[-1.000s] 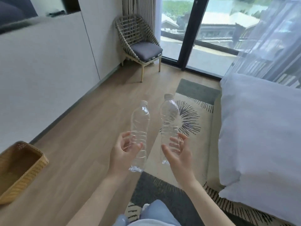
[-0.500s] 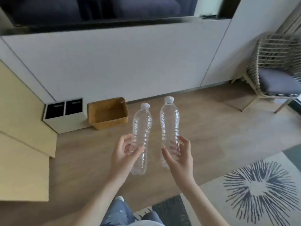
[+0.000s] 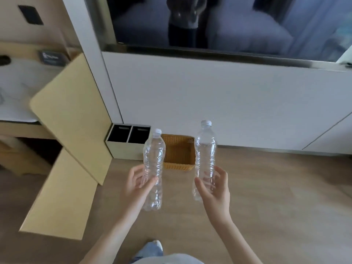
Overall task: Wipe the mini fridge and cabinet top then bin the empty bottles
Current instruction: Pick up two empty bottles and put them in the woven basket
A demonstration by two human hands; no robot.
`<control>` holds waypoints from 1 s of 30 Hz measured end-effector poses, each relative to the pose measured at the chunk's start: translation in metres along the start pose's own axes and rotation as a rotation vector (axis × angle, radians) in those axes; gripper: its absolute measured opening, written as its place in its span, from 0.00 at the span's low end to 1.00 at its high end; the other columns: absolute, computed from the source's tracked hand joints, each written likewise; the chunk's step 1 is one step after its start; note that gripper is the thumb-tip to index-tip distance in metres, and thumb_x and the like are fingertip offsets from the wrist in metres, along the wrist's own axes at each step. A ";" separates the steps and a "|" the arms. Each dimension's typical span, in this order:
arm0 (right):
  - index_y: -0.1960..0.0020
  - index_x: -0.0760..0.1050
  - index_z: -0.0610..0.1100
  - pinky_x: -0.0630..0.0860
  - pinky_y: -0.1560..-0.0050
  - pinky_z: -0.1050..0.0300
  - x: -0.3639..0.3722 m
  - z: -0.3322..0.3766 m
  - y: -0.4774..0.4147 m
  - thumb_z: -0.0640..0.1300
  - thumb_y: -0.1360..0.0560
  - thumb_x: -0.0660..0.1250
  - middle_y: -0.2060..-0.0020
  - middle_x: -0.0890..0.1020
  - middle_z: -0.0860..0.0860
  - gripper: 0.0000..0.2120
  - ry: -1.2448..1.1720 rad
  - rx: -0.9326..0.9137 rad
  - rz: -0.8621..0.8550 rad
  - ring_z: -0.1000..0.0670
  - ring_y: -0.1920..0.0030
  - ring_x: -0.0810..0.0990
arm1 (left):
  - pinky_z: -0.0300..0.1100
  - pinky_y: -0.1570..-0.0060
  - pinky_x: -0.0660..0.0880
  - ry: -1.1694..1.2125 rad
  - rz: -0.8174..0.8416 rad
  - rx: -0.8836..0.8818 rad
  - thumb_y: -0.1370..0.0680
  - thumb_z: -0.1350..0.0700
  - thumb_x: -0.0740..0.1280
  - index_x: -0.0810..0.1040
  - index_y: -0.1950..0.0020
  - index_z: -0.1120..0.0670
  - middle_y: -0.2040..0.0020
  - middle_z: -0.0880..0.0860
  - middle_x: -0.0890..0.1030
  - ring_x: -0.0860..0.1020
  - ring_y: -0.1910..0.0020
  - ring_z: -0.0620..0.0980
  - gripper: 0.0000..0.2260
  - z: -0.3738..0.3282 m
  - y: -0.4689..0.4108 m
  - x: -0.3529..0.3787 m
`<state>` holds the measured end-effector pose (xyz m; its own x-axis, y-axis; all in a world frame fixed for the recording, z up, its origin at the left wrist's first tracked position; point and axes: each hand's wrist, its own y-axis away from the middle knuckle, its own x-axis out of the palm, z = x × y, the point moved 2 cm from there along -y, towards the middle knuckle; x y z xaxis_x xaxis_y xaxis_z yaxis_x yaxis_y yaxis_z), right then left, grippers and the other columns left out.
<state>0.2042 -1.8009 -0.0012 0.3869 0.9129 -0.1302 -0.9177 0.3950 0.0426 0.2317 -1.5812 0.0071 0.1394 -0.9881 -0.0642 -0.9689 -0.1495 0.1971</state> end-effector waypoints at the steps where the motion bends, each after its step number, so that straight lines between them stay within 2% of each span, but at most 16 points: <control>1: 0.39 0.70 0.58 0.81 0.47 0.47 0.013 0.004 -0.016 0.42 0.28 0.77 0.50 0.84 0.57 0.25 0.000 -0.002 0.009 0.48 0.51 0.84 | 0.30 0.47 0.74 -0.002 -0.015 0.015 0.27 0.64 0.75 0.77 0.43 0.53 0.48 0.46 0.82 0.79 0.49 0.32 0.16 -0.007 -0.017 -0.007; 4: 0.38 0.69 0.56 0.82 0.51 0.54 0.045 0.011 -0.062 0.41 0.28 0.76 0.50 0.84 0.58 0.25 0.001 0.000 0.033 0.50 0.51 0.84 | 0.24 0.55 0.72 -0.028 -0.062 0.039 0.27 0.66 0.74 0.76 0.43 0.54 0.46 0.49 0.81 0.78 0.52 0.29 0.16 -0.019 -0.066 -0.024; 6: 0.36 0.69 0.53 0.82 0.53 0.56 0.060 0.011 -0.090 0.41 0.28 0.76 0.51 0.84 0.58 0.25 0.012 0.007 0.047 0.52 0.52 0.85 | 0.27 0.52 0.73 -0.038 -0.077 0.013 0.27 0.65 0.74 0.76 0.44 0.52 0.45 0.49 0.81 0.78 0.50 0.29 0.16 -0.019 -0.098 -0.028; 9: 0.36 0.68 0.51 0.83 0.54 0.56 0.076 0.006 -0.133 0.41 0.28 0.76 0.52 0.83 0.62 0.26 0.052 0.032 0.086 0.53 0.54 0.85 | 0.38 0.44 0.74 -0.054 -0.076 -0.045 0.27 0.61 0.75 0.76 0.44 0.47 0.44 0.47 0.81 0.78 0.47 0.30 0.16 -0.011 -0.140 -0.019; 13: 0.36 0.68 0.50 0.83 0.54 0.55 0.097 -0.019 -0.213 0.40 0.27 0.76 0.53 0.83 0.62 0.25 0.102 0.084 0.148 0.54 0.56 0.85 | 0.33 0.46 0.74 -0.109 -0.130 -0.134 0.28 0.56 0.77 0.76 0.41 0.47 0.44 0.46 0.82 0.79 0.46 0.34 0.18 0.013 -0.212 0.014; 17: 0.37 0.68 0.53 0.83 0.54 0.50 0.123 -0.052 -0.299 0.40 0.27 0.75 0.52 0.84 0.58 0.25 0.113 0.175 0.239 0.51 0.55 0.85 | 0.49 0.43 0.78 -0.104 -0.217 -0.300 0.32 0.46 0.79 0.75 0.43 0.41 0.44 0.44 0.82 0.81 0.45 0.42 0.21 0.040 -0.295 0.054; 19: 0.37 0.67 0.53 0.83 0.53 0.47 0.132 -0.061 -0.328 0.40 0.27 0.75 0.52 0.85 0.56 0.25 0.131 0.204 0.267 0.50 0.55 0.85 | 0.52 0.44 0.79 -0.083 -0.225 -0.334 0.35 0.41 0.79 0.75 0.44 0.39 0.43 0.43 0.81 0.81 0.45 0.45 0.22 0.044 -0.325 0.070; 20: 0.36 0.67 0.52 0.83 0.53 0.46 0.140 -0.068 -0.346 0.40 0.27 0.75 0.52 0.85 0.55 0.25 0.147 0.213 0.277 0.51 0.55 0.86 | 0.50 0.45 0.79 -0.074 -0.229 -0.339 0.34 0.41 0.79 0.75 0.44 0.40 0.43 0.43 0.81 0.81 0.45 0.44 0.23 0.049 -0.346 0.078; 23: 0.36 0.67 0.51 0.83 0.52 0.48 0.165 -0.095 -0.388 0.41 0.27 0.76 0.51 0.85 0.54 0.25 0.196 0.226 0.291 0.52 0.56 0.86 | 0.27 0.54 0.74 -0.082 -0.184 -0.311 0.30 0.48 0.77 0.74 0.39 0.46 0.45 0.42 0.79 0.78 0.48 0.33 0.22 0.064 -0.404 0.096; 24: 0.36 0.67 0.50 0.83 0.53 0.49 0.173 -0.107 -0.398 0.42 0.27 0.76 0.51 0.85 0.55 0.25 0.196 0.238 0.284 0.53 0.56 0.86 | 0.24 0.56 0.72 -0.085 -0.155 -0.310 0.29 0.47 0.77 0.74 0.38 0.47 0.45 0.41 0.78 0.77 0.47 0.32 0.22 0.074 -0.423 0.098; 25: 0.36 0.66 0.50 0.82 0.53 0.51 0.182 -0.118 -0.408 0.42 0.27 0.76 0.52 0.85 0.56 0.26 0.195 0.250 0.275 0.53 0.56 0.86 | 0.25 0.53 0.72 -0.085 -0.131 -0.304 0.30 0.46 0.77 0.73 0.37 0.47 0.43 0.42 0.79 0.77 0.45 0.35 0.24 0.087 -0.442 0.100; 27: 0.36 0.66 0.51 0.82 0.54 0.55 0.200 -0.144 -0.426 0.43 0.27 0.76 0.52 0.85 0.59 0.26 0.211 0.263 0.259 0.54 0.55 0.85 | 0.37 0.44 0.75 -0.098 -0.099 -0.295 0.32 0.43 0.77 0.73 0.37 0.47 0.42 0.44 0.80 0.78 0.42 0.41 0.26 0.116 -0.475 0.100; 28: 0.36 0.66 0.51 0.82 0.54 0.56 0.210 -0.158 -0.435 0.43 0.27 0.76 0.52 0.84 0.60 0.26 0.220 0.270 0.250 0.55 0.54 0.85 | 0.42 0.41 0.76 -0.102 -0.092 -0.292 0.32 0.44 0.77 0.74 0.38 0.48 0.43 0.44 0.81 0.79 0.42 0.41 0.26 0.132 -0.491 0.098; 30: 0.36 0.66 0.52 0.82 0.55 0.58 0.233 -0.190 -0.450 0.43 0.27 0.76 0.53 0.84 0.59 0.26 0.227 0.306 0.232 0.54 0.53 0.85 | 0.43 0.41 0.75 -0.108 -0.070 -0.296 0.33 0.44 0.77 0.73 0.37 0.48 0.43 0.44 0.81 0.78 0.44 0.39 0.27 0.162 -0.521 0.096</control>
<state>0.6899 -1.7859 -0.2388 0.1128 0.9488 -0.2950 -0.8956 0.2256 0.3833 0.7163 -1.5926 -0.2601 0.1657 -0.9681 -0.1877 -0.8541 -0.2361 0.4634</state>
